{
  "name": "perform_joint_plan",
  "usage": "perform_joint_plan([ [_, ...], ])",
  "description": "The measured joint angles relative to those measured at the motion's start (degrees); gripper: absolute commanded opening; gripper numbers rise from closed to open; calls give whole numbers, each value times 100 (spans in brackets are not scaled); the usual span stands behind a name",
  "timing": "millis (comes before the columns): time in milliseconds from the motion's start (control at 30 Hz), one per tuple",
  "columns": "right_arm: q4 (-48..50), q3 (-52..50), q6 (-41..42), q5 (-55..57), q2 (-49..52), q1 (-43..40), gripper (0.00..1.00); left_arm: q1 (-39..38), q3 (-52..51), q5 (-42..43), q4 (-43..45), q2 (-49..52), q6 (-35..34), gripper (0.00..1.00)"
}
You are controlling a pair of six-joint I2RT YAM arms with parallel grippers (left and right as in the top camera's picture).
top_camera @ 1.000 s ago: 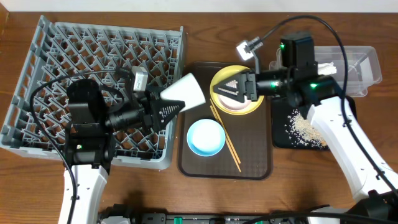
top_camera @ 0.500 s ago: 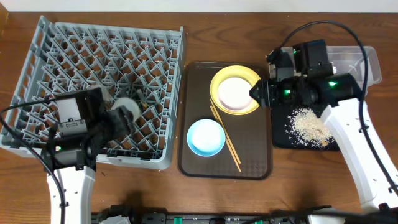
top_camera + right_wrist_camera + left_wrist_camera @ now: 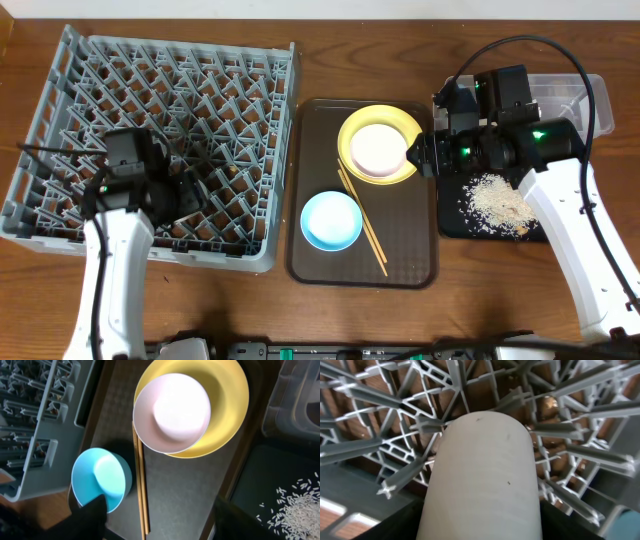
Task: Sort waste into correct bins and load items into the dishwasher
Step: 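Lower the white bowl into the gray rack with left gripper and release, then grasp the light blue bowl with left gripper and lift toward rack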
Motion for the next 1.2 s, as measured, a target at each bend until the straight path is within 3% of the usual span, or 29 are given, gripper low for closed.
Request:
perform_joint_plan([
  [100, -26, 0, 2, 9, 0, 0, 74, 0, 0, -7, 133, 286, 11, 92],
  [267, -28, 0, -2, 9, 0, -11, 99, 0, 2, -13, 267, 328, 13, 97],
  [467, -52, 0, 0, -59, -15, -450, 99, -225, 92, 264, 313, -131, -2, 98],
  [600, -210, 0, 0, -133, -72, -841, 99, -1517, 208, 525, 431, -505, -4, 98],
  [733, -385, 0, 0, 37, -83, -1069, 99, -3248, 210, 645, 763, -337, -26, 98],
  [867, -527, 0, 9, 245, -87, -1329, 99, -4387, 210, 804, 1401, -33, -74, 97],
  [1000, -715, 0, 205, 588, -87, -1735, 99, -5263, 210, 629, 1766, 769, -157, 93],
  [1100, -745, 0, 256, 673, -87, -1869, 99, -5587, 214, 409, 1784, 1679, -157, 84],
  [1167, -748, 0, 271, 680, -90, -1878, 99, -5635, 214, 343, 1836, 2017, -162, 74],
  [1200, -748, 0, 271, 682, -90, -1882, 99, -5659, 214, 315, 1847, 2186, -144, 64],
])
